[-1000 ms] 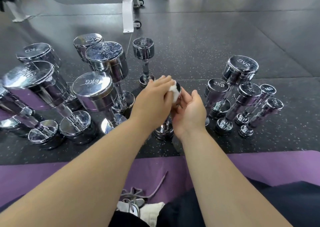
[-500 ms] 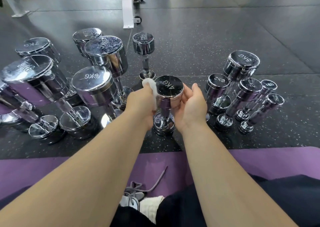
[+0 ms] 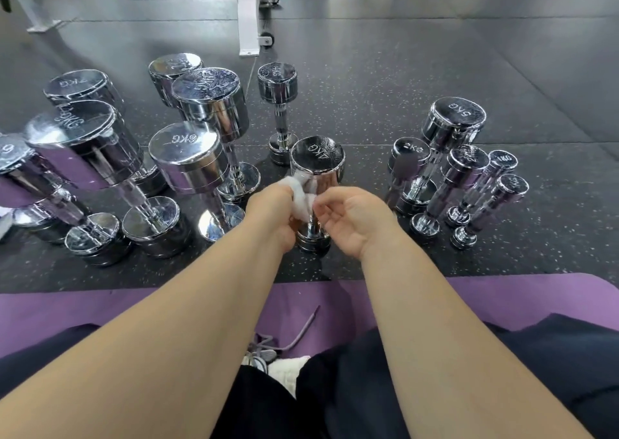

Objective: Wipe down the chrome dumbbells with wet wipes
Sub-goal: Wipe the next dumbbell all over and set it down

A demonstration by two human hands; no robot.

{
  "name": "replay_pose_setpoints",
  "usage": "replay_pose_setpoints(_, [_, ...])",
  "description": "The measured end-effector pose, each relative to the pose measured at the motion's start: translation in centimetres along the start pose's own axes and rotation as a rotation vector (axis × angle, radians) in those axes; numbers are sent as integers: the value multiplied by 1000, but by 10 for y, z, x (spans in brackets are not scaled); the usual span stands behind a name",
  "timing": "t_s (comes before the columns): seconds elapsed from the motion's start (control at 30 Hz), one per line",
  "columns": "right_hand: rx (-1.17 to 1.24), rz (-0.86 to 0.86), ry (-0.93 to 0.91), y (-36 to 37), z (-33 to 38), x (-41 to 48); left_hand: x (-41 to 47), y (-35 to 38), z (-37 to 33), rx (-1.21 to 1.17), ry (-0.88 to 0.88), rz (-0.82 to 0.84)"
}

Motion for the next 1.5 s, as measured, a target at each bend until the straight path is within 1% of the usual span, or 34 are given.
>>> replay_pose_setpoints(0.07, [-41, -49, 10, -4, -5, 4, -6, 2, -4, -3, 56, 38])
replay_pose_setpoints(0.13, [-100, -42, 45, -3, -12, 6, -11, 2, -5, 26, 81, 41])
replay_pose_setpoints(0.23, [-115, 51, 57, 7, -18, 5, -9, -5, -2, 107, 7, -26])
replay_pose_setpoints(0.27, [-88, 52, 47, 9, -19, 5, -7, -9, -1, 145, -14, -47])
replay_pose_setpoints(0.33, [-36, -10, 4, 3, -19, 10, -6, -11, 3, 199, -40, -42])
replay_pose_setpoints(0.4, [0, -83, -42, -6, -15, 15, -8, -8, 2, 119, -73, 11])
replay_pose_setpoints(0.5, [145, -188, -116, -20, 1, 20, -11, -4, -6, -72, -66, 56])
replay_pose_setpoints(0.57, [170, -182, -112, -20, 7, 19, -12, -1, -12, -146, -39, 56])
replay_pose_setpoints(0.67, [136, -114, -30, -6, 4, 10, -10, -6, -17, -110, 10, -45])
replay_pose_setpoints(0.73, [197, -177, -64, -10, 7, 10, -6, -9, -16, -65, 9, -75])
replay_pose_setpoints(0.8, [289, -275, -129, -21, 15, 14, -1, -8, -11, -67, -25, -48])
replay_pose_setpoints(0.83, [305, -297, -133, -24, 17, 18, 1, -8, -9, -71, -45, -46])
replay_pose_setpoints(0.9, [251, -272, -74, -22, 10, 21, 6, -9, -1, -21, -103, -52])
replay_pose_setpoints(0.97, [151, -187, -6, -11, -3, 16, 7, -7, 5, 32, -163, -21])
replay_pose_setpoints(1.0, [143, -158, -1, -7, -4, 12, 7, -6, 5, 10, -168, -6])
replay_pose_setpoints(1.03, [174, -147, -28, -5, -1, 9, 8, -6, 3, -58, -152, -10])
replay_pose_setpoints(1.1, [322, -144, -129, -6, 19, 10, 6, -5, -8, -261, -89, -34])
replay_pose_setpoints(1.17, [380, -132, -188, -5, 34, 12, 0, -4, -17, -370, -33, -26])
replay_pose_setpoints(1.23, [286, -146, -132, -4, 26, 11, -2, 1, -13, -346, -65, 4])
replay_pose_setpoints(1.3, [191, -161, -75, -6, 14, 8, -6, 6, -5, -234, -165, 57])
replay_pose_setpoints(1.37, [171, -186, -96, -8, 17, 6, -4, 5, -3, -189, -204, 43])
replay_pose_setpoints(1.43, [196, -205, -158, -8, 29, 10, 1, 0, -10, -288, -151, -10])
replay_pose_setpoints(1.5, [138, -170, -171, -1, 35, 19, 8, -3, -19, -355, -73, -24])
Point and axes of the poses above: each hand's wrist, its own x-axis towards the middle knuckle, its own y-axis out of the palm, z = x × y, the point moved 7 cm from there along x, towards the middle knuckle, and after that the axes turned 11 degrees about x, right-handed, at the moved point
